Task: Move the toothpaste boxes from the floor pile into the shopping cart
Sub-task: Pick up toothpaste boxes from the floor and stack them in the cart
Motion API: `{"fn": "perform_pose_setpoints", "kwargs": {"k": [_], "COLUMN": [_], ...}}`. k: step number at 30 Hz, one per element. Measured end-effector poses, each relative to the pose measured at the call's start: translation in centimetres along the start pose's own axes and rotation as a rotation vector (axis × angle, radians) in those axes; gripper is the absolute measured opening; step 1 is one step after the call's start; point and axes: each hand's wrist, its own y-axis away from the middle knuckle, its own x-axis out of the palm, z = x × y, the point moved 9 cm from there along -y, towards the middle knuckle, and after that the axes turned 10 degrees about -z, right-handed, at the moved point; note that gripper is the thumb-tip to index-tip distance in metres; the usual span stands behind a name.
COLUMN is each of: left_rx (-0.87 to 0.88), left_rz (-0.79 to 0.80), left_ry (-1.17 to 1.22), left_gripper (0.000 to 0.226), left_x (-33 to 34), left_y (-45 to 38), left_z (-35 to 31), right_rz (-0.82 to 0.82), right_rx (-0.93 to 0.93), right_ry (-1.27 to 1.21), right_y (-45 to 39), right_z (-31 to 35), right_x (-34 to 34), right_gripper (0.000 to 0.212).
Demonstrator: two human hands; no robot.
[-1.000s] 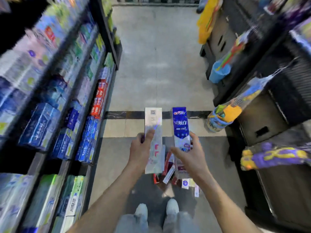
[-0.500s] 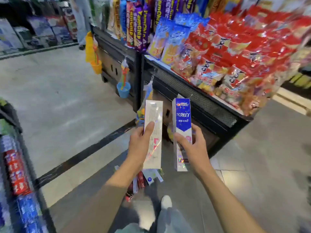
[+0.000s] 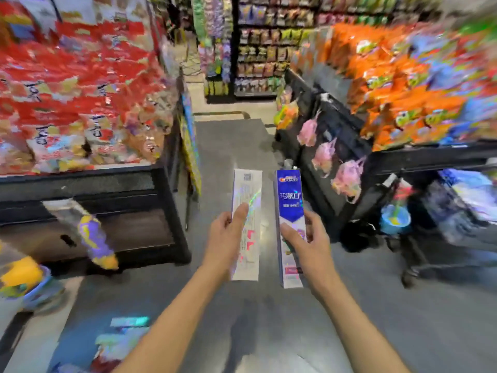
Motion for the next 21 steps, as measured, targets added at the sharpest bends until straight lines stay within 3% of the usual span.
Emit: {"fn": "perform_pose_setpoints", "kwargs": {"k": [4,7,10,16,21], "left_rx": [-0.047,-0.091,-0.111,-0.06,0.006], "left_rz": [0.194,0.33,0.477,0.684,0.746], "left_ry": [-0.045,-0.072,-0.12,-0.148,-0.195], "left_gripper": [0.092,0.068,0.07,0.036,0.039], "left_x": [15.9,27.2,37.9,55.8,68.9], "left_y": [2.4,6.1,10.2,16.8,17.4], "left_z": [4.0,6.5,8.8,11.2,14.2], "right_rz": [-0.211,-0.37,-0.525,-0.77,-0.896], "right_rx": [-0.055,-0.074,-0.087,-0.067,-0.042], "right_ry": [-0.013,0.022,0.047,0.028,0.02], "right_y": [-3.7,-5.1,-6.0,-7.6,-12.6], "right_z": [1.5,2.3,3.4,4.3,4.2], "right_x": [-15.7,-26.8,-37.0,-53.8,-64.8], "right_gripper": [0.036,0.034,0.04,0.037,0.04]}}
